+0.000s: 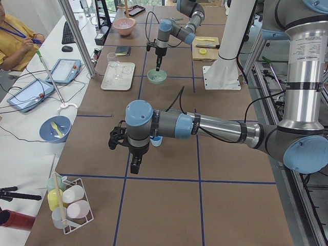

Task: Pour ice into bowl

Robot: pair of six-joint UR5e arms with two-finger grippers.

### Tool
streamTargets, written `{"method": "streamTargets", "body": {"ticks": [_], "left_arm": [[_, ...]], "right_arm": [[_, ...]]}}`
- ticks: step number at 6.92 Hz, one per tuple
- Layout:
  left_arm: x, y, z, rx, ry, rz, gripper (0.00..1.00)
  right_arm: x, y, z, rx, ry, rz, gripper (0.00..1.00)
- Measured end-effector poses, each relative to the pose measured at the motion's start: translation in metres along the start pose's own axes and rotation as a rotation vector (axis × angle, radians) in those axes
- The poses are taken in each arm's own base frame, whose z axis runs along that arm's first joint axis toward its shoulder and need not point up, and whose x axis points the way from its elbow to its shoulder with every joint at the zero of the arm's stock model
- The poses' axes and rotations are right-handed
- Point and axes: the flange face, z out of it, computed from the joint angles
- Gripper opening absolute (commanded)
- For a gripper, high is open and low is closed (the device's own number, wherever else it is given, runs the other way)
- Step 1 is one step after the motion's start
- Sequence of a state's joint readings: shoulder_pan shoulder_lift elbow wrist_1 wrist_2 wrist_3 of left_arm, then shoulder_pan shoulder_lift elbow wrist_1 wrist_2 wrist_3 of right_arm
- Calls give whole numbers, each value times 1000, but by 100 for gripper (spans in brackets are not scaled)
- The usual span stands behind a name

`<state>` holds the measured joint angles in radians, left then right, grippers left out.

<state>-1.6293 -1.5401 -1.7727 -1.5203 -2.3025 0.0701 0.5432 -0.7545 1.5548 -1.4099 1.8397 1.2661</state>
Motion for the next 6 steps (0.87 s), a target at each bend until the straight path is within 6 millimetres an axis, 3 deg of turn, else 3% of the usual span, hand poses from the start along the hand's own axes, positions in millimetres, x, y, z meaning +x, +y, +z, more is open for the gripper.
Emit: {"method": "streamTargets", "body": {"ticks": [2, 6], "left_arm": [[-3, 4, 2, -3, 0, -4, 100], [-2, 4, 3, -4, 1, -5, 100]], "right_arm": [[118, -29, -38, -43, 2, -27, 0], [337, -22, -77, -115, 100, -75, 0]]}}
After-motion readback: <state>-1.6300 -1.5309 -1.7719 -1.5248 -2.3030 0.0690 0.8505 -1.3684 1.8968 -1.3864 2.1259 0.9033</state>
